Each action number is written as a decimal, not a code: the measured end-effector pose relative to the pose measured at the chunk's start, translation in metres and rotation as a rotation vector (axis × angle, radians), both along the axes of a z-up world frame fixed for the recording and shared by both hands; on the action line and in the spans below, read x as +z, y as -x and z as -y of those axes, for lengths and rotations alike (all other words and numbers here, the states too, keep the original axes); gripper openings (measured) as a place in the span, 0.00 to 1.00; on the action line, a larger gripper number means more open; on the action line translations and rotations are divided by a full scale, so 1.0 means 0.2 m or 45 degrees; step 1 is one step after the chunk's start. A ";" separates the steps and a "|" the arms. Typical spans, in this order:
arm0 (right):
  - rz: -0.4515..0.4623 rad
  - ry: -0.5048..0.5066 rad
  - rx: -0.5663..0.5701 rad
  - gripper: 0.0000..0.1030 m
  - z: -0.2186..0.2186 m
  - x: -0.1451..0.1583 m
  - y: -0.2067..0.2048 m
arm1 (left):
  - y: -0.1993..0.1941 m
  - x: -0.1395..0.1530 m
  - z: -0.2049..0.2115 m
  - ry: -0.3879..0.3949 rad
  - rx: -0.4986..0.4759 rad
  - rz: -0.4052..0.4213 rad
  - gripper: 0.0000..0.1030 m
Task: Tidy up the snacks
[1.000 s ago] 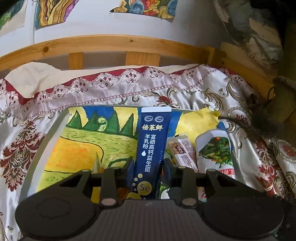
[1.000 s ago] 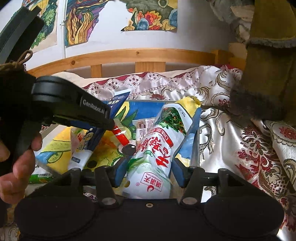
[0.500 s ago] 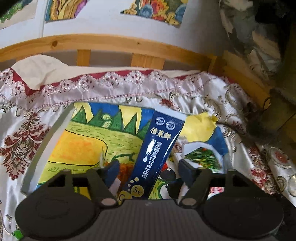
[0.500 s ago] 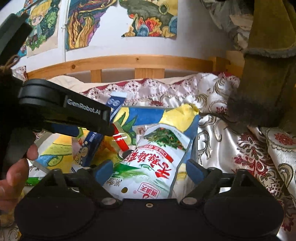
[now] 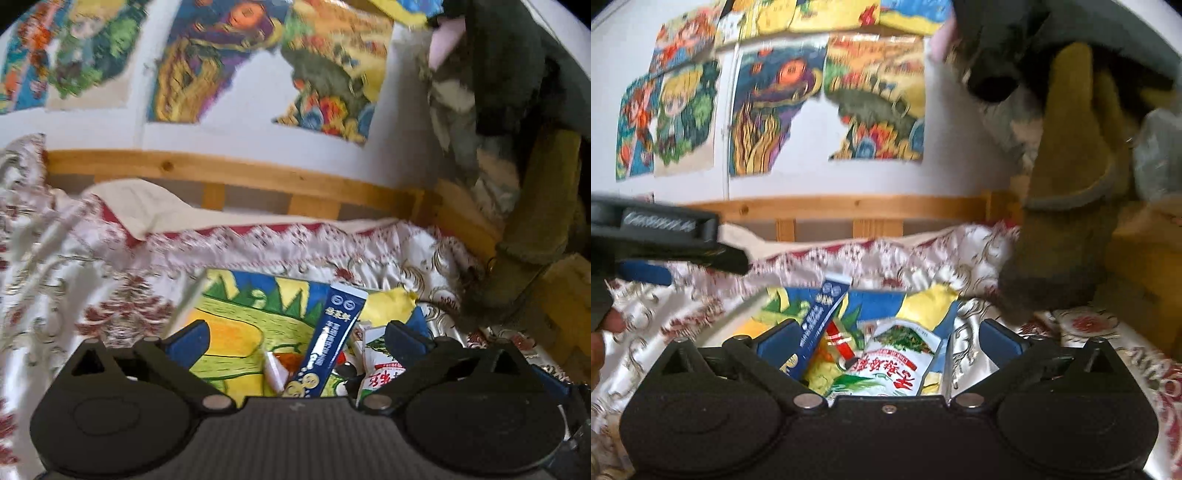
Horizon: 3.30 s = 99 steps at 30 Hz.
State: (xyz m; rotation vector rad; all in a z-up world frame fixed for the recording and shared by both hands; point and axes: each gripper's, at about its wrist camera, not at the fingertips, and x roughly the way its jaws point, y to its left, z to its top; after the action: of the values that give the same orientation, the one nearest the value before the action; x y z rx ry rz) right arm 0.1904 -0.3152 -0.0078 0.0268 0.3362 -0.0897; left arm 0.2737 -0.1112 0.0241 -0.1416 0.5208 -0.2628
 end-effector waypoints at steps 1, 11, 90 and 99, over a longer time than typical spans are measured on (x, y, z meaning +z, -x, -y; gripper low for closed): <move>0.011 -0.023 -0.002 0.99 0.00 0.03 0.05 | 0.04 0.02 -0.03 0.002 0.017 0.011 1.00; 0.036 -0.117 -0.001 0.99 -0.07 0.17 0.53 | 0.54 0.09 -0.26 -0.060 0.135 0.054 1.00; -0.535 -0.290 0.191 0.99 -0.03 -0.15 0.38 | 0.56 -0.30 -0.23 -0.350 -0.286 -0.218 1.00; -0.567 -0.120 0.146 0.90 -0.04 -0.28 0.20 | 0.48 -0.44 -0.13 -0.425 -0.448 -0.180 1.00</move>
State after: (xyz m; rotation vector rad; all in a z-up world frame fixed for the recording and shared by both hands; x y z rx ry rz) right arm 0.1495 -0.3078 -0.0630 0.0816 0.7860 0.0360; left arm 0.1773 -0.0848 -0.0641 0.2610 0.7230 -0.5065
